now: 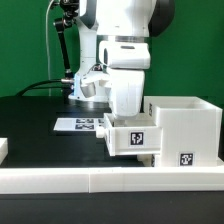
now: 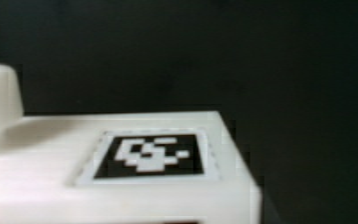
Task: Assemble drawer
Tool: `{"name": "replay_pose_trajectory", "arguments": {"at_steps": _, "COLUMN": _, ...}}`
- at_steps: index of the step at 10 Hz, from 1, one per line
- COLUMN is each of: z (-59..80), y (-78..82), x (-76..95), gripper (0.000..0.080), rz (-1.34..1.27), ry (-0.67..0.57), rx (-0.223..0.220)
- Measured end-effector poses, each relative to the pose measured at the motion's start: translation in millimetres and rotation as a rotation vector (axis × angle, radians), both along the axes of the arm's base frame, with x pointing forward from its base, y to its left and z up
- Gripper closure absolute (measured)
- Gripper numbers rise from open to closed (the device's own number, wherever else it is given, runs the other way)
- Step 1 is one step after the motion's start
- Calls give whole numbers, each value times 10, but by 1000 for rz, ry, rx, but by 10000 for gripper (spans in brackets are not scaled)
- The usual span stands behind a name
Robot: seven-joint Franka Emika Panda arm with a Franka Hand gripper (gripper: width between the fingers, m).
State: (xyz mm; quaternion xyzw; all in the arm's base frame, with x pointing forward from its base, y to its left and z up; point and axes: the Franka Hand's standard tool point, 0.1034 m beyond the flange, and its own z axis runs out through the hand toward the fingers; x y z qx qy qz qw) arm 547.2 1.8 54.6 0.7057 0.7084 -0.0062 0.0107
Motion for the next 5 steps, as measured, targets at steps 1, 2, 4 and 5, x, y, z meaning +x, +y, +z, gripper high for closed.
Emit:
{"name": "replay_pose_trajectory", "arguments": {"at_steps": 1, "z": 1, "y": 16, "x": 3, "gripper": 755, "rz": 2, "ry": 0, "rx": 0}}
{"name": "replay_pose_trajectory", "arguments": {"at_steps": 2, "z": 2, "y": 38, "x": 3, "gripper": 755, "rz": -1, "ry": 0, "rx": 0}}
{"name": "replay_pose_trajectory", "arguments": {"at_steps": 4, "z": 3, "y": 90, "x": 4, "gripper": 755, "rz": 5, "ry": -2, "rx": 0}}
{"name": "replay_pose_trajectory", "arguments": {"at_steps": 5, "z": 4, "y": 108, "x": 5, "gripper": 755, "rz": 7, "ry": -2, "rx": 1}}
